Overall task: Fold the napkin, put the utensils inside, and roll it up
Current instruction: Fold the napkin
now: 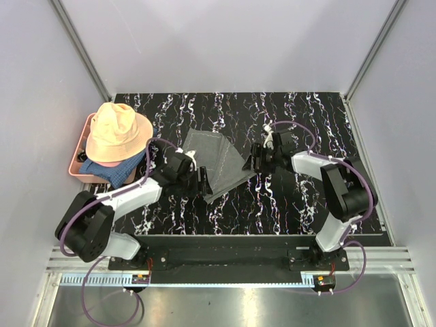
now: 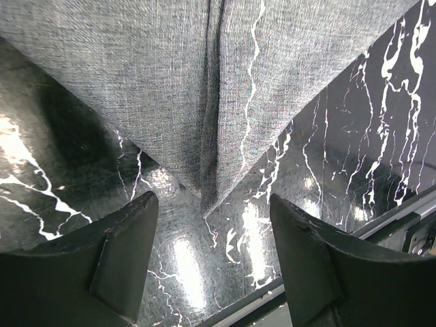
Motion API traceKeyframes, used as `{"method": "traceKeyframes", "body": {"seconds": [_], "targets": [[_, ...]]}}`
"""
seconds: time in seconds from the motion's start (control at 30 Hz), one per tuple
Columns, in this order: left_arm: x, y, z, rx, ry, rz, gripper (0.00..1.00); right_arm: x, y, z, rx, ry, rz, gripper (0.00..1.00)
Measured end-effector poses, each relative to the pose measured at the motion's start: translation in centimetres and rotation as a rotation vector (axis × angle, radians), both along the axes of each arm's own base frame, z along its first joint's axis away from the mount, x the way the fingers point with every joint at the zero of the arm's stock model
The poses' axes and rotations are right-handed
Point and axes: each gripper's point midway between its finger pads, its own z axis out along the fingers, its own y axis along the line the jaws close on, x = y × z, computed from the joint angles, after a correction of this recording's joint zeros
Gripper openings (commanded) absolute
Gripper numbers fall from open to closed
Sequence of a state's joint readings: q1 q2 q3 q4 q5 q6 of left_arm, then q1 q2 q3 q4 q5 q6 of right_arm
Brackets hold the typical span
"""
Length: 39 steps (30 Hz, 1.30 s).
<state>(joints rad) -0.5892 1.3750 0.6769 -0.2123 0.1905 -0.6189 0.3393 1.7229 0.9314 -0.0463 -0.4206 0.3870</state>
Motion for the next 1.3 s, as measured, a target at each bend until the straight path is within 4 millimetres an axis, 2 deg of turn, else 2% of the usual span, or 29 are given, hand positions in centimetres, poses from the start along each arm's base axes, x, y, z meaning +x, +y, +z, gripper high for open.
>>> {"method": "traceKeyframes", "body": {"seconds": [0.1, 0.23, 0.27, 0.33, 0.5, 0.6, 0.8, 1.03, 1.13, 1.23, 1.27, 1.3], "targets": [[0.3, 0.4, 0.4, -0.003, -0.012, 0.017, 0.7, -0.2, 0.4, -1.5, 0.015, 0.025, 0.037, 0.64], [0.9, 1.2, 1.0, -0.007, -0.027, 0.048, 0.7, 0.1, 0.6, -1.8, 0.037, 0.017, 0.055, 0.46], [1.1, 1.4, 1.2, -0.007, -0.03, 0.056, 0.7, 0.1, 0.6, -1.9, 0.038, 0.018, 0.056, 0.34], [1.3, 1.7, 1.3, -0.01, -0.035, 0.068, 0.7, 0.0, 0.6, -1.9, 0.043, 0.02, 0.055, 0.24], [1.1, 2.5, 0.8, 0.0, -0.026, 0.087, 0.7, -0.9, 0.5, -2.7, 0.06, 0.058, 0.034, 0.06], [1.0, 2.6, 0.5, 0.0, -0.023, 0.089, 0.7, -2.1, 0.2, -3.2, 0.069, 0.092, 0.007, 0.0], [1.7, 1.8, 1.0, -0.055, -0.057, 0.077, 0.71, -5.4, -1.8, -3.3, 0.052, 0.145, -0.11, 0.0], [1.5, -0.6, 0.6, -0.194, -0.046, 0.022, 0.73, -9.3, -4.2, -3.1, 0.048, 0.204, -0.283, 0.01], [1.2, -1.6, 0.8, -0.27, -0.034, 0.003, 0.74, -11.4, -5.7, -2.6, 0.049, 0.198, -0.364, 0.13], [1.2, -2.3, 1.5, -0.321, -0.043, -0.012, 0.75, -12.8, -6.9, -2.0, 0.047, 0.18, -0.419, 0.3], [1.3, -2.5, 1.7, -0.332, -0.048, -0.014, 0.75, -13.0, -7.2, -1.7, 0.045, 0.172, -0.432, 0.42], [1.4, -2.7, 2.0, -0.345, -0.054, -0.016, 0.76, -13.0, -7.3, -1.4, 0.045, 0.162, -0.439, 0.48]]}}
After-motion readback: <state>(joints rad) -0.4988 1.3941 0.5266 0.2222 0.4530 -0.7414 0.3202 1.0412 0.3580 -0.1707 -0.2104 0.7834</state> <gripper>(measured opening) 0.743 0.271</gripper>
